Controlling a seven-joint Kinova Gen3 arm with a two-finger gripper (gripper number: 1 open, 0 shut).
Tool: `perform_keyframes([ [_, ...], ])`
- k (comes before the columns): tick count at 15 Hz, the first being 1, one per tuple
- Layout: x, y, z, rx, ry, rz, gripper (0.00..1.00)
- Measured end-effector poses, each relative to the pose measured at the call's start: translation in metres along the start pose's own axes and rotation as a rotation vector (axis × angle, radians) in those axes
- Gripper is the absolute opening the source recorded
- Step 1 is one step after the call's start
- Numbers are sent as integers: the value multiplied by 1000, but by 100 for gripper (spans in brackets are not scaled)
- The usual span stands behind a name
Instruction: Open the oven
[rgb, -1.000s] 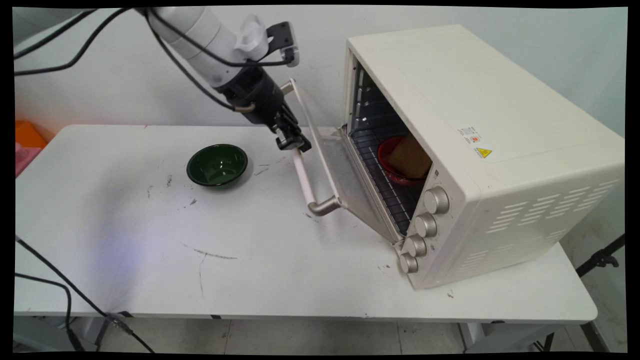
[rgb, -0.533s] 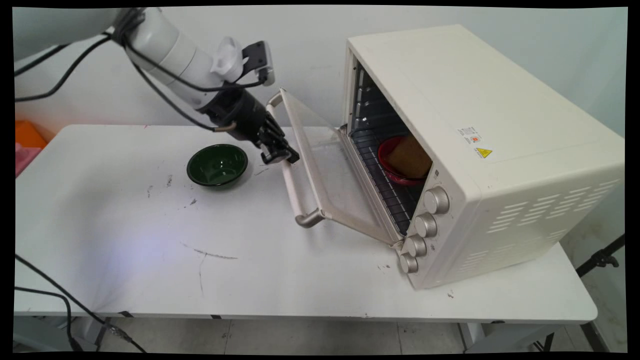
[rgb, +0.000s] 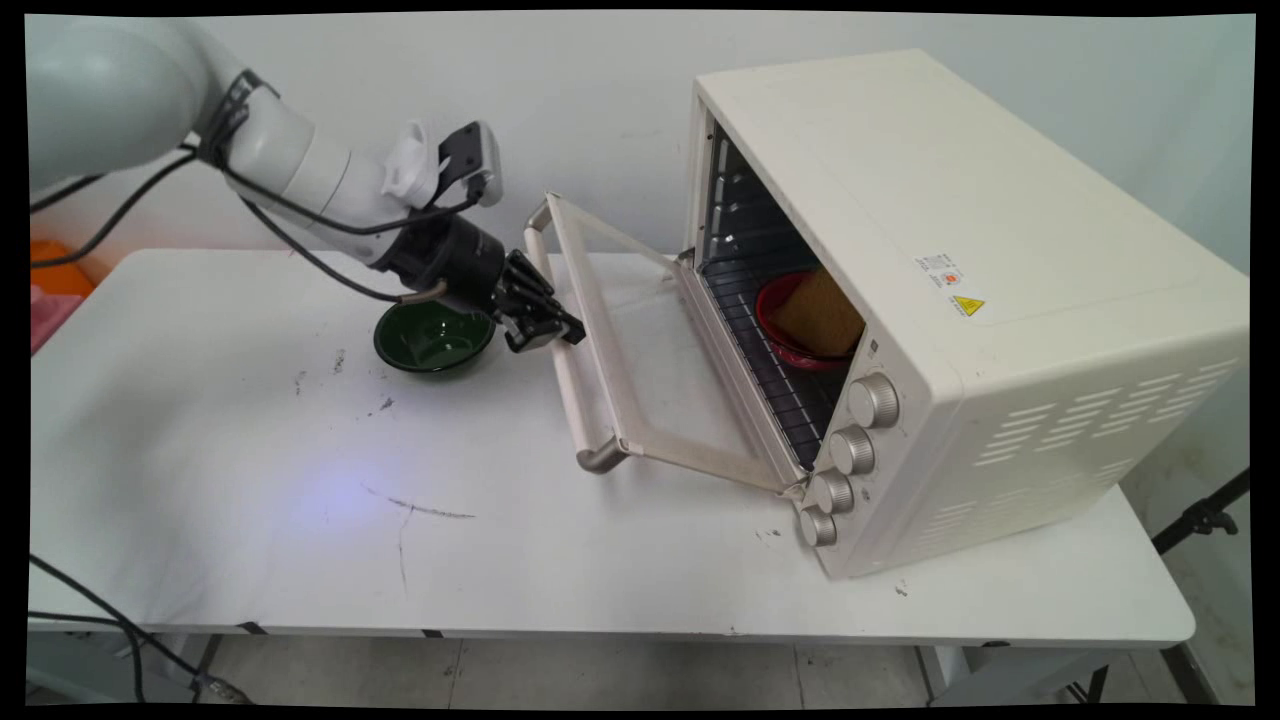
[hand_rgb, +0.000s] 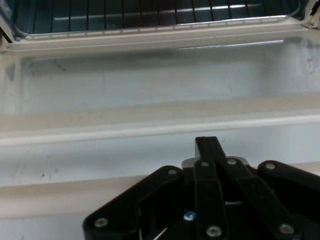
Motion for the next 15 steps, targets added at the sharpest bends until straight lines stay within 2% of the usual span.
perform_keyframes([
  [8,-38,-7,17,-11,116,-29,0],
  [15,-55,-9,26,-18,147,-37,0],
])
